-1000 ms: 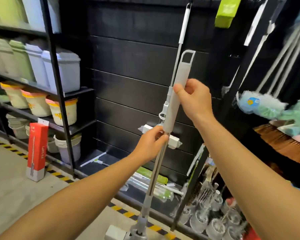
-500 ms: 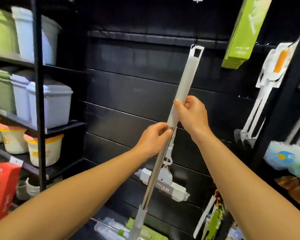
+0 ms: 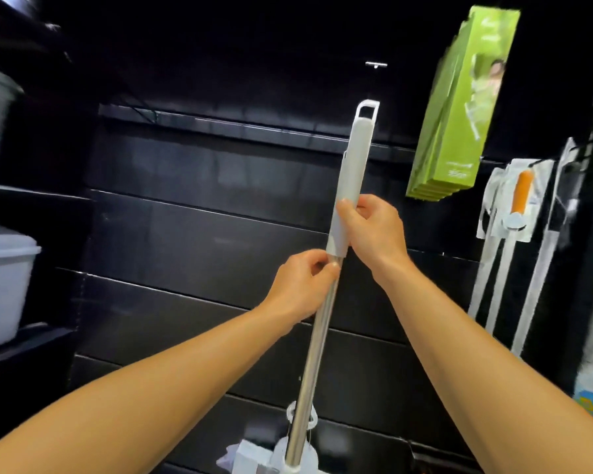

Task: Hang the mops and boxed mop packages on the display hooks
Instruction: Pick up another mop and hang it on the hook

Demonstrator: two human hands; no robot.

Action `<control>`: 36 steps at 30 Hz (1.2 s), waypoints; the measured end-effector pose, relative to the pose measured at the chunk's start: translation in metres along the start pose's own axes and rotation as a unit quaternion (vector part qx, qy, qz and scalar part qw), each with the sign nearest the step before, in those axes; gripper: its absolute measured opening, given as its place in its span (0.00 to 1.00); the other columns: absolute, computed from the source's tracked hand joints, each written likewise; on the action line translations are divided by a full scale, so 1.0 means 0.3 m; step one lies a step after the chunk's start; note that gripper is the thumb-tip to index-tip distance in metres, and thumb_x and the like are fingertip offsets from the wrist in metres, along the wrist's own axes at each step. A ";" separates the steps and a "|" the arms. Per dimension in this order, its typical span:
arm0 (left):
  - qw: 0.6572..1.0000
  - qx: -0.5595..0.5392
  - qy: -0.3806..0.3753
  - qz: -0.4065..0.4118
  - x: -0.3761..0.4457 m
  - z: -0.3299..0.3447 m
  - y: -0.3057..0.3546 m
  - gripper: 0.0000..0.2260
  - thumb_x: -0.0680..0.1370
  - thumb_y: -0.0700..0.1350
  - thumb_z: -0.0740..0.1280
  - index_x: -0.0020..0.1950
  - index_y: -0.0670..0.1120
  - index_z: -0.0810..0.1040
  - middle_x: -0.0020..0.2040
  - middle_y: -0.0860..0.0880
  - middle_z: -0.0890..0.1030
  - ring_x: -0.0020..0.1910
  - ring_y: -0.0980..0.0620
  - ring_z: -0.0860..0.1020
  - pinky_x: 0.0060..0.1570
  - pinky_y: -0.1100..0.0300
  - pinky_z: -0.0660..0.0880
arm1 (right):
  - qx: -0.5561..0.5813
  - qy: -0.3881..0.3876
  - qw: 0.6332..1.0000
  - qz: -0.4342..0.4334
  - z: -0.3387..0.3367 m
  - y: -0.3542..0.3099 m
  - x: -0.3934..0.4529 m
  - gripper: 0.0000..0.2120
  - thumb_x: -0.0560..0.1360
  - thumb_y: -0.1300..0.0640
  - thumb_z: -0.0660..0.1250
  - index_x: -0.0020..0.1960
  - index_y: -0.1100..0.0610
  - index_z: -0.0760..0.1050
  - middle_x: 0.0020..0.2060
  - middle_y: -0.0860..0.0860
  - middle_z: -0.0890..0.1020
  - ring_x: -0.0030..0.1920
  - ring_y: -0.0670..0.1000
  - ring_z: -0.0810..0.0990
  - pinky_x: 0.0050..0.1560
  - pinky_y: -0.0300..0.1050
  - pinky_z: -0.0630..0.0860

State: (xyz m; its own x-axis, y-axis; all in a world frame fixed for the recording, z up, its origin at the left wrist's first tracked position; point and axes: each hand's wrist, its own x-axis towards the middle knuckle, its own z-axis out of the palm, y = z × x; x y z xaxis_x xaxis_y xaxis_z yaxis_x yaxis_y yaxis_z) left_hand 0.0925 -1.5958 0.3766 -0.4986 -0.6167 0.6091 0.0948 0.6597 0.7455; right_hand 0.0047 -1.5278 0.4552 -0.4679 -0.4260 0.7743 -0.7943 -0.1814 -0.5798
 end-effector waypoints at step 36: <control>0.999 -0.035 0.009 0.016 0.820 0.258 -0.285 0.11 0.81 0.52 0.63 0.47 0.46 0.79 0.36 0.49 0.75 0.35 0.52 0.74 0.47 0.44 0.80 | -0.069 -0.001 0.998 -0.009 0.219 0.452 0.699 0.20 0.78 0.54 0.70 0.67 0.56 0.70 0.55 0.50 0.77 0.52 0.49 0.78 0.48 0.42 0.78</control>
State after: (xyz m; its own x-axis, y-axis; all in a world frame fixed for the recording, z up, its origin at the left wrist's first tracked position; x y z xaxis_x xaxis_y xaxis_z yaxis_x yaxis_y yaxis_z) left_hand -0.1048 -1.7707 0.4418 -0.4797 -0.6035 0.6369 0.1708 0.6478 0.7424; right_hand -0.1755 -1.7000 0.5222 -0.4531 -0.4248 0.7837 -0.8481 -0.0653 -0.5258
